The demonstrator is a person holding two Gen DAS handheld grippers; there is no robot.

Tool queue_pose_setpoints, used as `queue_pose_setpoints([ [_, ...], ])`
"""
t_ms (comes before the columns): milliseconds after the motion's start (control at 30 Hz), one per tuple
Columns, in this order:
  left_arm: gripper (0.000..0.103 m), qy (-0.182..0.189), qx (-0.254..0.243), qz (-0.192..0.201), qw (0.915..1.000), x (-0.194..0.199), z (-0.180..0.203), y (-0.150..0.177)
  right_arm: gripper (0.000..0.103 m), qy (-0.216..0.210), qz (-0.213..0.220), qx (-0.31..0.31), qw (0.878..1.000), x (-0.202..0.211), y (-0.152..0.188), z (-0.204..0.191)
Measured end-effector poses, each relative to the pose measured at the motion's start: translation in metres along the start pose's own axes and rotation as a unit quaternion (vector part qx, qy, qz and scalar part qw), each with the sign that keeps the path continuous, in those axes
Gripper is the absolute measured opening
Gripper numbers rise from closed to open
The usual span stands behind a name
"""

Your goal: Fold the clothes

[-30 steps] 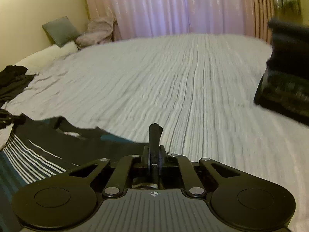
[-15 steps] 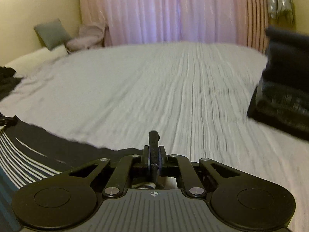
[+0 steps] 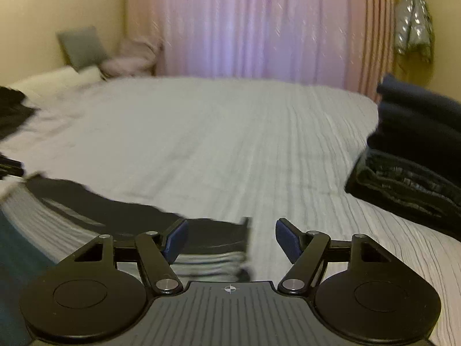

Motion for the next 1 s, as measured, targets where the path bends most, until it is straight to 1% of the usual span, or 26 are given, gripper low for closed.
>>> queue_pose_setpoints([
  [33,0.023,-0.001,-0.013,0.003,0.9999,0.014,0.01,0.006,0.07,-0.015,0.013,0.004,1.0,0.021,0.005,-0.009],
  [67,0.023,0.009,-0.026,0.005,0.9996,0.027,0.025,0.013,0.07,-0.031,0.021,0.013,0.999,0.04,0.013,-0.019],
  [133,0.023,0.046,-0.045,0.008,0.9979,0.048,0.057,0.03,0.07,-0.062,0.032,0.025,0.997,0.071,0.035,-0.041],
  [200,0.023,0.081,-0.055,-0.002,0.9952,0.058,0.086,0.049,0.07,-0.089,0.033,0.032,0.995,0.096,0.063,-0.061],
  [267,0.023,0.103,-0.062,-0.012,0.9927,0.062,0.106,0.064,0.069,-0.09,0.02,0.037,0.995,0.103,0.09,-0.07],
  [300,0.022,0.101,-0.059,-0.014,0.9931,0.062,0.105,0.066,0.069,-0.088,0.013,0.038,0.995,0.106,0.104,-0.073],
  [333,0.022,0.099,-0.056,-0.015,0.9934,0.062,0.105,0.068,0.069,-0.087,0.005,0.026,0.996,0.105,0.115,-0.071],
  [367,0.022,0.097,-0.053,-0.016,0.9938,0.061,0.105,0.071,0.069,-0.085,-0.006,0.002,0.996,0.101,0.124,-0.064],
  [433,0.022,0.093,-0.047,-0.019,0.9944,0.061,0.105,0.075,0.069,-0.083,-0.021,-0.032,0.996,0.094,0.135,-0.051],
  [467,0.024,0.091,-0.044,-0.02,0.9947,0.06,0.105,0.077,0.07,-0.079,-0.026,-0.034,0.996,0.093,0.138,-0.047],
  [600,0.024,0.08,-0.033,-0.023,0.996,0.062,0.101,0.085,0.07,-0.064,-0.016,0.014,0.998,0.109,0.128,-0.054],
  [667,0.024,0.058,-0.033,-0.013,0.9977,0.076,0.087,0.085,0.07,-0.074,0.001,0.055,0.996,0.12,0.121,-0.073],
  [733,0.025,0.035,-0.035,-0.008,0.9987,0.09,0.072,0.086,0.07,-0.096,0.024,0.114,0.989,0.134,0.116,-0.106],
  [767,0.028,0.023,-0.041,-0.009,0.9989,0.097,0.066,0.088,0.07,-0.11,0.034,0.144,0.983,0.14,0.116,-0.125],
  [800,0.034,0.009,-0.056,-0.013,0.9983,0.103,0.061,0.092,0.07,-0.127,0.043,0.171,0.976,0.145,0.116,-0.145],
  [867,0.042,-0.021,-0.103,-0.028,0.9941,0.113,0.058,0.103,0.07,-0.164,0.059,0.221,0.96,0.151,0.12,-0.187],
  [900,0.042,-0.031,-0.126,-0.036,0.9909,0.117,0.058,0.11,0.07,-0.18,0.065,0.242,0.951,0.152,0.122,-0.207],
  [1000,0.048,-0.045,-0.169,-0.056,0.9831,0.124,0.059,0.128,0.07,-0.216,0.092,0.317,0.919,0.156,0.134,-0.268],
])
Point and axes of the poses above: each gripper's, at about its wrist camera, not at the fingertips, and x roughly against the way its jaws point, z to its right, y to its underside, the point moved 8 cm from there along -x, roughly the way its jaws point, and after that the axes turned 13 degrees about y, right-handed, at the moved point
